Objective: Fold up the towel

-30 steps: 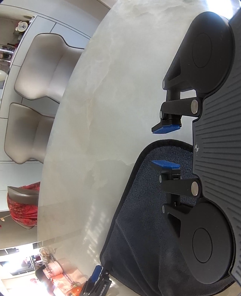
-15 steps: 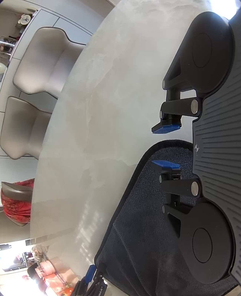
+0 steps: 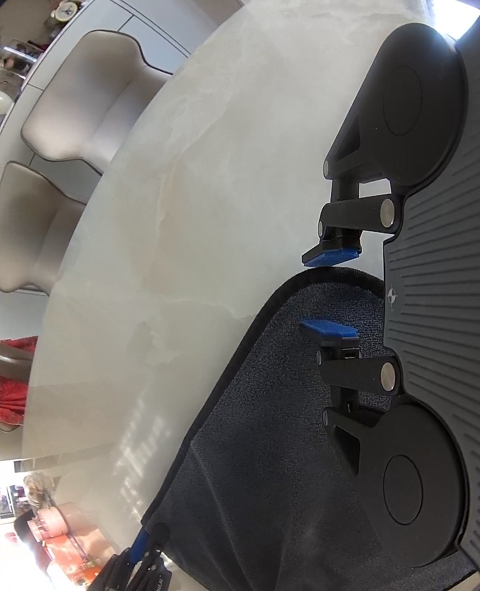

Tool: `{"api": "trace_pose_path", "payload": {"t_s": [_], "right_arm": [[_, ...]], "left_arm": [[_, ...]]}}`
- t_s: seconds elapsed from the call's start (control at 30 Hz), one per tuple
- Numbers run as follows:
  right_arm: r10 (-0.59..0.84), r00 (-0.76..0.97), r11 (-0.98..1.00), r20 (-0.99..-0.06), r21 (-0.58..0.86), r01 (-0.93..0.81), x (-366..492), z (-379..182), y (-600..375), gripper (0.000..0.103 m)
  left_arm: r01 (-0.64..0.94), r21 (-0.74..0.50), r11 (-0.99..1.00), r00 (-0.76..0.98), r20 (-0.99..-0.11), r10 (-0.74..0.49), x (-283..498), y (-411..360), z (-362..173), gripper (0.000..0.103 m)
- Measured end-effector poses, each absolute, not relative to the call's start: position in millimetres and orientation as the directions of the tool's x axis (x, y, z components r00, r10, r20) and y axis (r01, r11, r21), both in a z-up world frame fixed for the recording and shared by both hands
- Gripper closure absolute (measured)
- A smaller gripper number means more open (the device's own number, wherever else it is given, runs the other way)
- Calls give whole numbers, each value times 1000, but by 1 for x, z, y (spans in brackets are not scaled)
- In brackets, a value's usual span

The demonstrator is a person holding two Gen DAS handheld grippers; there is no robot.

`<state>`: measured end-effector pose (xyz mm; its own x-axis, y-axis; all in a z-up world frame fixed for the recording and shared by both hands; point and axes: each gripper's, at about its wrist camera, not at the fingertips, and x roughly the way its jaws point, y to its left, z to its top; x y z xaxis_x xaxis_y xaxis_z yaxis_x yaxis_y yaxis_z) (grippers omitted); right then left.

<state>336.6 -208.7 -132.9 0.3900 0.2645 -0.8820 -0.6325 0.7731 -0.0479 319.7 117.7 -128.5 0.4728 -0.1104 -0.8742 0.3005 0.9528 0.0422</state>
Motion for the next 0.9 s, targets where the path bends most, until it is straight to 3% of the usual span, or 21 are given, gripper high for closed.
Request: {"api": "trace_pose_path", "payload": {"t_s": [0.1, 0.23, 0.37, 0.47, 0.53, 0.57, 0.63, 0.9], "right_arm": [[255, 390, 774, -885, -54, -630, 336, -133, -209, 63], [216, 412, 777, -885, -99, -621, 336, -132, -207, 42], [220, 406, 774, -887, -94, -626, 339, -130, -213, 43], [236, 392, 779, -889, -69, -624, 339, -130, -215, 52], [272, 365, 772, -890, -25, -635, 338, -129, -216, 73], [278, 362, 768, -890, -20, -640, 336, -129, -216, 76], [279, 363, 760, -889, -27, -649, 334, -128, -214, 96], [268, 393, 787, -880, -35, -615, 337, -118, -219, 98]], "left_arm": [[295, 45, 955, 473, -875, -105, 321, 117, -128, 79], [298, 49, 953, 471, -876, -102, 322, 117, -127, 74], [302, 44, 952, 471, -875, -109, 323, 117, -126, 73], [310, 10, 951, 459, -877, -141, 325, 123, -126, 85], [333, 6, 943, 455, -877, -155, 326, 125, -126, 94], [345, 22, 938, 460, -876, -149, 326, 122, -126, 94], [366, 57, 929, 469, -873, -131, 325, 117, -126, 96], [385, 102, 917, 494, -862, -112, 334, 115, -122, 97]]}}
